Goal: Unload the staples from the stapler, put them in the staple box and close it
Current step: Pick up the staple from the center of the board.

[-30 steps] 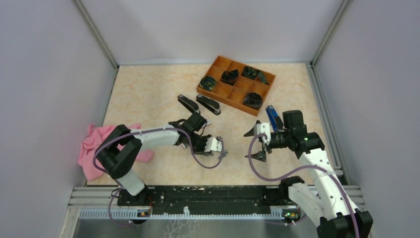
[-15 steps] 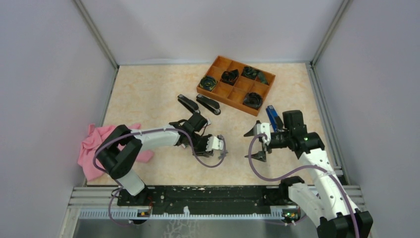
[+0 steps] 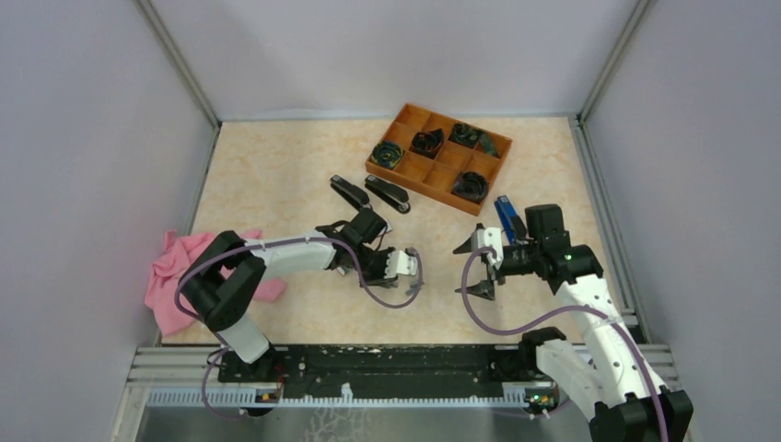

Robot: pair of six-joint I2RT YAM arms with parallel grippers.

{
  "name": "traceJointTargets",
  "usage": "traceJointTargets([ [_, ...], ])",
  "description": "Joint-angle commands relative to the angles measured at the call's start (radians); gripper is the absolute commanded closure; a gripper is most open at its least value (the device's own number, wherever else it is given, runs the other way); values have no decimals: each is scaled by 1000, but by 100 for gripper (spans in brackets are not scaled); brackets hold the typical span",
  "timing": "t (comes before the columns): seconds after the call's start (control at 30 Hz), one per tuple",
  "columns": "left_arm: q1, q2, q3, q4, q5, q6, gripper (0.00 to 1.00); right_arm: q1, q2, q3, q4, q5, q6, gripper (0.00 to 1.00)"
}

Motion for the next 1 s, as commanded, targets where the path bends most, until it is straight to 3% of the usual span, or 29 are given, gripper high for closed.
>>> traceJointTargets([
  [0.0,-6,12,-1,-45,4,-81,79,8,-1,33,2,-42,-21,20],
  [0.27,0,-18,30,10,-4,-262,79,7,-2,32,43,-44,36,20],
  [0.7,67,-164,-39,217,119,-510,78,8,25,15,302,-35,410,20],
  [0.83,81,-224,-110,430,196,-682,77,7,36,-15,475,-81,637,23],
  [0.97,81,-260,-184,686,255,-883,77,7,44,-67,744,-77,975,26],
])
